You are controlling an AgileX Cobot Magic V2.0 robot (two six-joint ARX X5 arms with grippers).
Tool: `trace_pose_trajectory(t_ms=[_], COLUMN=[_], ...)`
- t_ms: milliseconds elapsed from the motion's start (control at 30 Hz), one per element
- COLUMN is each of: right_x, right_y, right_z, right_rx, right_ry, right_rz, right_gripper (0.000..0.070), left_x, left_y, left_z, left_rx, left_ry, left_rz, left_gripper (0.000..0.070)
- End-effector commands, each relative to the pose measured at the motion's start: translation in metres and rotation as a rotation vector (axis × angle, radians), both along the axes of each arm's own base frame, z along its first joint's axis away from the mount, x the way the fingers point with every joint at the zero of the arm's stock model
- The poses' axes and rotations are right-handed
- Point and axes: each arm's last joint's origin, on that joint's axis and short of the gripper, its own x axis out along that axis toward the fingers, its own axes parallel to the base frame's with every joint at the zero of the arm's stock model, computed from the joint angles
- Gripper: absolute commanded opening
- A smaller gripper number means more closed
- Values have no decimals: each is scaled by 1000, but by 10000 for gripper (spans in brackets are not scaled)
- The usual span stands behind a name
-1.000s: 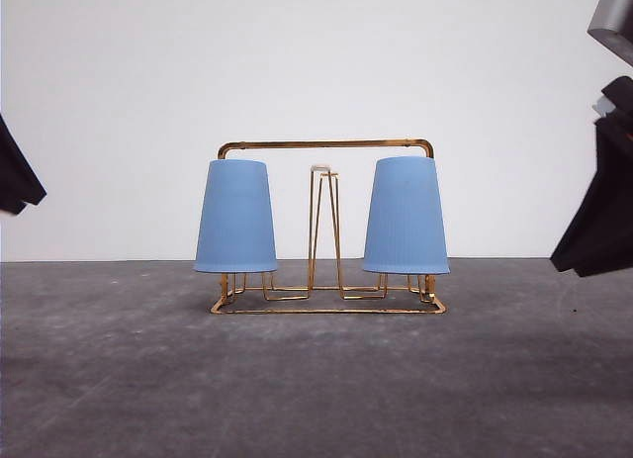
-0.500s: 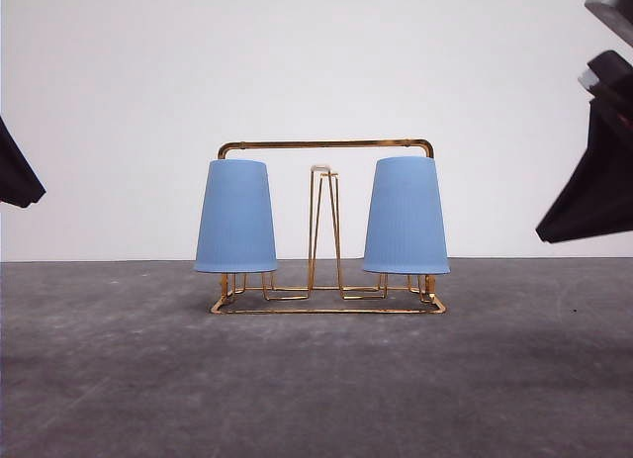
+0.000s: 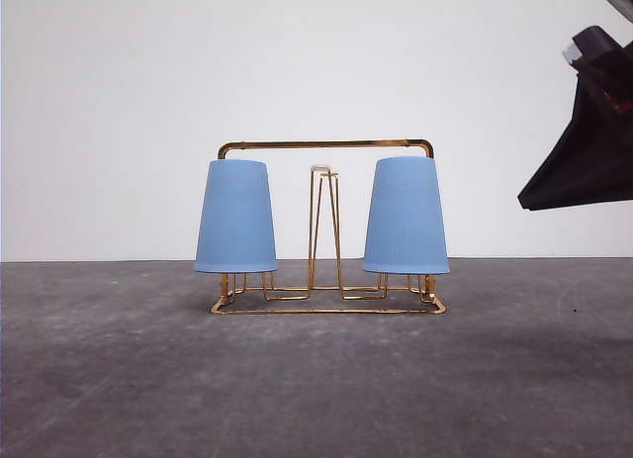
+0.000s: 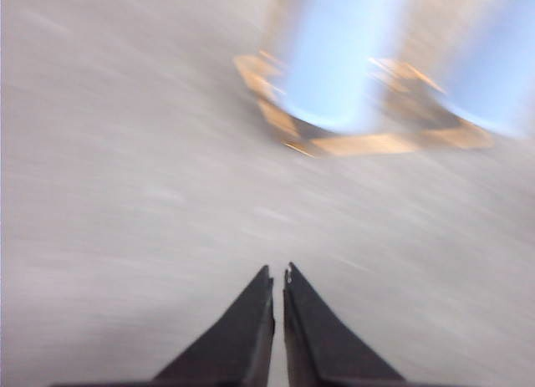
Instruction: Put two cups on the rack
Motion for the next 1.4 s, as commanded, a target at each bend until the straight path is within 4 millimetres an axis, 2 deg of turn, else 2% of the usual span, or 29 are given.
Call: trace_pose_trajectory(t_ms=[0,200,433,1167,1267,1367], right_x=[2,3,3,3,-5,-18], right_y=[2,2,2,2,-6,-19], right_z=[4,7,9,9,13,9], right_rx=[12,23,32,9,-83,-132], right_ry=[-25,-50,-71,-91,-165,-131], right_rz=[5,4,4,15,36,-40], right_gripper=[25,25,25,25,25,25], left_x=[-4,-14,-10,-10,-10,-10], left_y=[5,17,22,23,23,23], left_z=[2,-6,-25,-25,-25,-25], left_rx=[44,119,131,137,137,137], left_ry=[-87,-172,-144,-145,-145,-145], left_rz=[47,190,250,252,252,252], left_gripper=[0,0,0,0,0,0])
